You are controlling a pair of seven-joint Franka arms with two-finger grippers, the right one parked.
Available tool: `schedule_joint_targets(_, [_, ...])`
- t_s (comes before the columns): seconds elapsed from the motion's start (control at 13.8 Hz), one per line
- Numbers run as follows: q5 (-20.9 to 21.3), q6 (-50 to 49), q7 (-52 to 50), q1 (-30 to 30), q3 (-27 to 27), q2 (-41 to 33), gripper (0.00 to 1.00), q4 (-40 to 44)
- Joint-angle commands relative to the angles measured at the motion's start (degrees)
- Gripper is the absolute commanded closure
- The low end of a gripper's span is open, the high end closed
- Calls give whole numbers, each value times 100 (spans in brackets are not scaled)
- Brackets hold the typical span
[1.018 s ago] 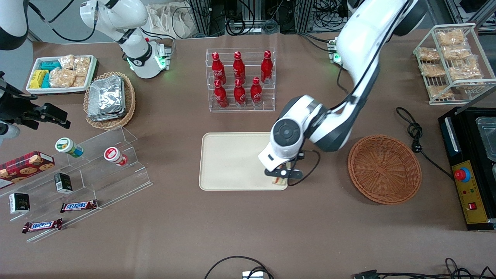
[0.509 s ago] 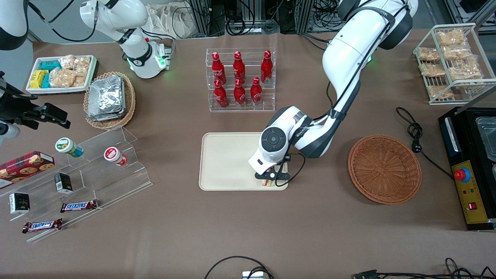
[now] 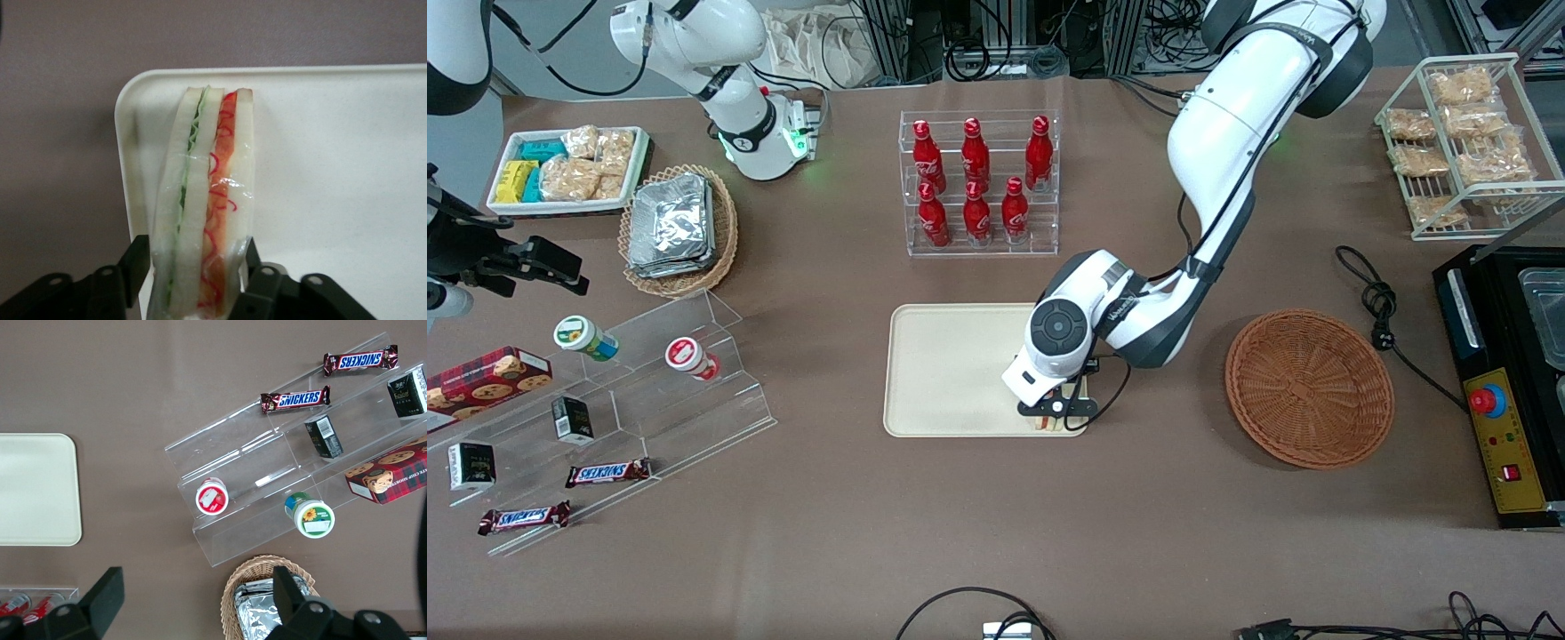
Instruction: Place sandwich from basket to tray
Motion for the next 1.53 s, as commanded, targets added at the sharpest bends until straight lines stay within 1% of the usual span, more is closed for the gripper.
schedule_joint_targets(0.0, [-45,-486,-89,-23,8,-402,0,-2])
schedule_joint_targets(0.15, [-71,-856,-81,-5,-1,-972,0,-307])
schedule_joint_targets(0.22, [-228,-953,-2,12,8,-1349,0,-614])
schedule_joint_targets(0.36, [-501,-981,25,345,-1,-2201,0,-1526])
schedule_joint_targets(0.58, [-564,-989,804,477,34,-3572,0,-2941])
schedule_joint_targets(0.65, [-572,-980,1051,713,34,-4003,0,-3338])
schedule_joint_targets(0.73, [-607,-1059,1401,916,34,-4286,0,-3472])
schedule_joint_targets(0.8, [-703,-1373,1788,1161,43,-4393,0,-3413])
schedule_joint_targets(0.95, [-862,-2014,2133,1732,43,-4377,0,-2905])
schedule_joint_targets(1.16, [-863,-2193,2152,2523,52,-4280,0,-2324])
schedule_joint_targets(1.31, [-793,-2281,2143,2736,61,-4227,0,-2077])
schedule_joint_targets(1.45, [-740,-2491,2143,2798,87,-4227,0,-1963])
